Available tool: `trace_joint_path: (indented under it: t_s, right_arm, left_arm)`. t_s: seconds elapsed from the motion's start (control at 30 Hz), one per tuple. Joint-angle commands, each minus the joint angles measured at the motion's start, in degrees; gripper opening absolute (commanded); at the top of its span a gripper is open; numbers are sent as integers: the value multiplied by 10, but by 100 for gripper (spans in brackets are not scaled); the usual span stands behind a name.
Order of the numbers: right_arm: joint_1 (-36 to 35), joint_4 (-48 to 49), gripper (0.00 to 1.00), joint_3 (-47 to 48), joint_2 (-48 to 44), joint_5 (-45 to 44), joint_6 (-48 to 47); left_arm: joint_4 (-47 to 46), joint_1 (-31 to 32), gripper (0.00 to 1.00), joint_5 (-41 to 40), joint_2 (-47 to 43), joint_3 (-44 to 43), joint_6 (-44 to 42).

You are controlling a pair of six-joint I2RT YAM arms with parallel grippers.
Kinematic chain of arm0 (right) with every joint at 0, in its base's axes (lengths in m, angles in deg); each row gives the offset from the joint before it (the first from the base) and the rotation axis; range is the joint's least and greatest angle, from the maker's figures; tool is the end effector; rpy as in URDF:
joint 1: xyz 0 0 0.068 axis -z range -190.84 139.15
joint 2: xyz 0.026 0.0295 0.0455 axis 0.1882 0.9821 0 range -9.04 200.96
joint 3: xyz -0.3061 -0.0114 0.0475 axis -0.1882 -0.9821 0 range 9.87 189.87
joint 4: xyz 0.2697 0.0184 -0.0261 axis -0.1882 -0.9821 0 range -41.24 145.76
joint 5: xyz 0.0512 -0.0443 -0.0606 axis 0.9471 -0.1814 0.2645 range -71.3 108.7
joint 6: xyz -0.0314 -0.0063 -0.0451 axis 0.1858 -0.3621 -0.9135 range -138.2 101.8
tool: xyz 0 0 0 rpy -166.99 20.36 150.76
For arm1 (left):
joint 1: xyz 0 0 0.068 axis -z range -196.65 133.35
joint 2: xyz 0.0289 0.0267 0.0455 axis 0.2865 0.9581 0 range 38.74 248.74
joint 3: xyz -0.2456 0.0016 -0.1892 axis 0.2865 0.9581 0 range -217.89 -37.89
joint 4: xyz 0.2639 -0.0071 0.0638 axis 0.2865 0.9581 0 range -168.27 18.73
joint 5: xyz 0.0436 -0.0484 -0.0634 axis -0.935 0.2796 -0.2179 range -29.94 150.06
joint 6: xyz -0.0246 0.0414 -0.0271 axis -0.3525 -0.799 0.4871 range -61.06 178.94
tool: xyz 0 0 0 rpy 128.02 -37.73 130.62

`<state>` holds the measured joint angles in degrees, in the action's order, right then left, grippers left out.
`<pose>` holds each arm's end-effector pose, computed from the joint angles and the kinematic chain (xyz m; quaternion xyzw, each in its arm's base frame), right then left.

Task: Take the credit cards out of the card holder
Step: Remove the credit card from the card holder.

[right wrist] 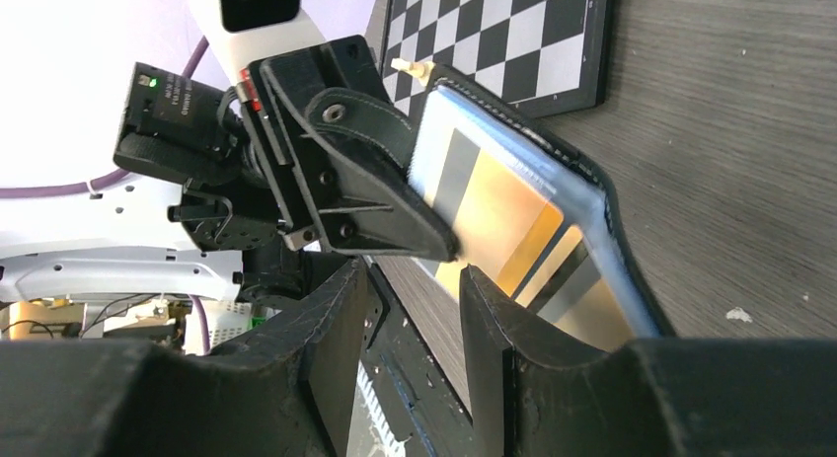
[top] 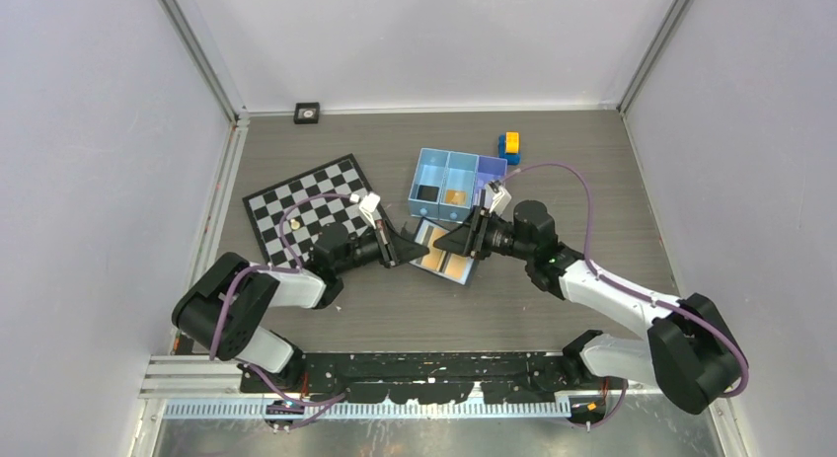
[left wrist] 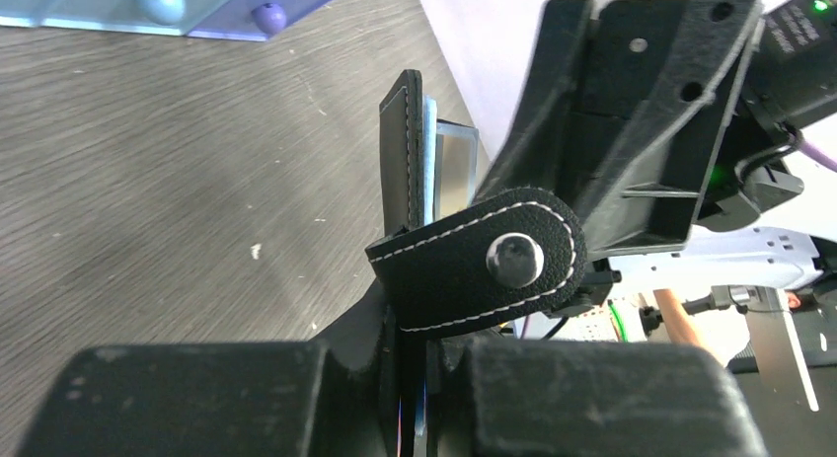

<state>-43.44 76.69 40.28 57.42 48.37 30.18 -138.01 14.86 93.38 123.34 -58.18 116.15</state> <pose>0.1959 0.1473 0.2608 -0.0488 0.7816 0.5362 0.3150 0.2123 -0.1544 0.2016 0.0330 0.7295 -0.6050 0.3174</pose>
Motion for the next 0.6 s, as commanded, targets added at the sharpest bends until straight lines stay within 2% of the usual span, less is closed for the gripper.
trace_joint_path:
  t_s: [0.0, 0.57]
  right_arm:
    - [-3, 67, 45, 3, 15, 16, 25]
    - [1, 51, 39, -1, 13, -11, 24]
  left_arm:
    - [-77, 12, 0, 15, 7, -24, 11]
    - [-158, 21, 0, 27, 7, -15, 56]
